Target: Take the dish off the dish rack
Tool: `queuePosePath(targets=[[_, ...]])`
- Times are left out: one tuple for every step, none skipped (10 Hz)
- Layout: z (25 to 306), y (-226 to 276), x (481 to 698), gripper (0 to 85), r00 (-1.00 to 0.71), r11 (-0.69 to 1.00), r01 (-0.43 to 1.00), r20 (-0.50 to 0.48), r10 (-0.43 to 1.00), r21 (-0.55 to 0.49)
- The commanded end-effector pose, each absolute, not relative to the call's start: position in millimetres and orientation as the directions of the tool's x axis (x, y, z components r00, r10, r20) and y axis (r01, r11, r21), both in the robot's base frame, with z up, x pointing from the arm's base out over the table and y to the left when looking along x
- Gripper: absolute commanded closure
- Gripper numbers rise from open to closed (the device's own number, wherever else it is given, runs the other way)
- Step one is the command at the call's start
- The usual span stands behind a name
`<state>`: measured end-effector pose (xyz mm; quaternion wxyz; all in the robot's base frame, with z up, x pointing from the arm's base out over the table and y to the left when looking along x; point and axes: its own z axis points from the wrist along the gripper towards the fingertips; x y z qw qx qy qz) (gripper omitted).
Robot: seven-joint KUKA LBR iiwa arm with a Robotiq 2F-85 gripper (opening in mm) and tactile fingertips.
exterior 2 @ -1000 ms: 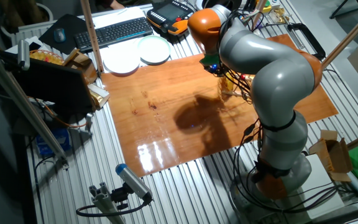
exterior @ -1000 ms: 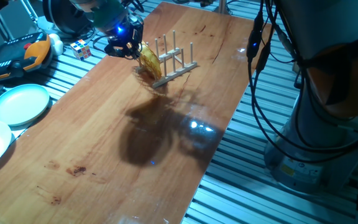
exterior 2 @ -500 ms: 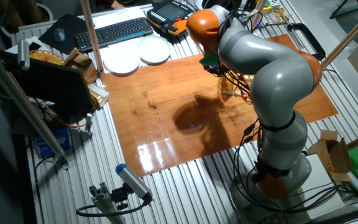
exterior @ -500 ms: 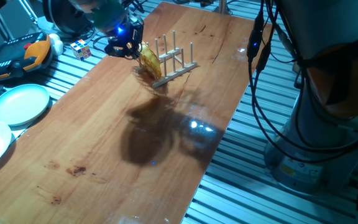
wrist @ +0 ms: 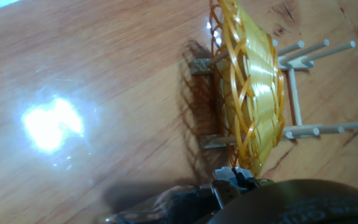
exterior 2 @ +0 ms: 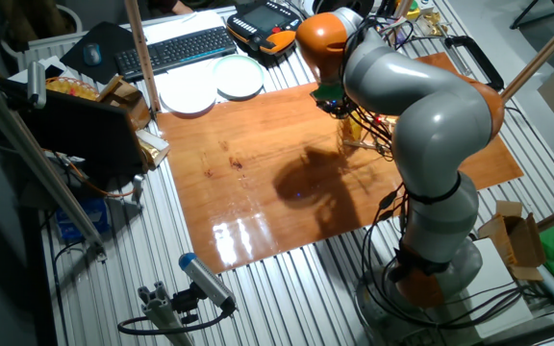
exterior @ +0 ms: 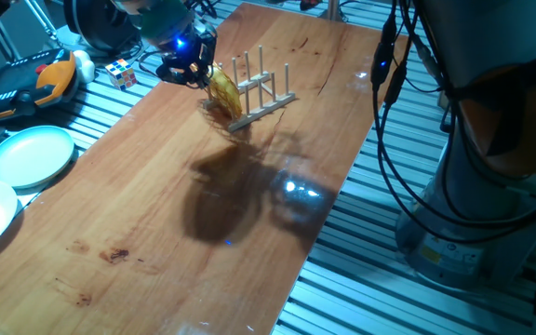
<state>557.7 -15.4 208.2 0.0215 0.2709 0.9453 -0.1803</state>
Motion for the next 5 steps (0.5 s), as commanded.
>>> queuePosePath(targets=[[208.3,-15.4,557.8,84.3,-0.850,0.786,0.524,-0.136,0.509,-0.329],[207.6,-16.1,558.2,84.3,-0.850,0.787,0.523,-0.135,0.508,-0.328],[207.1,-15.8,559.0,84.3,-0.851,0.786,0.523,-0.138,0.507,-0.329],[207.4,-15.4,558.7,84.3,-0.850,0.787,0.523,-0.135,0.508,-0.328],[208.0,-15.4,558.2,84.3,-0.850,0.785,0.524,-0.137,0.509,-0.330]])
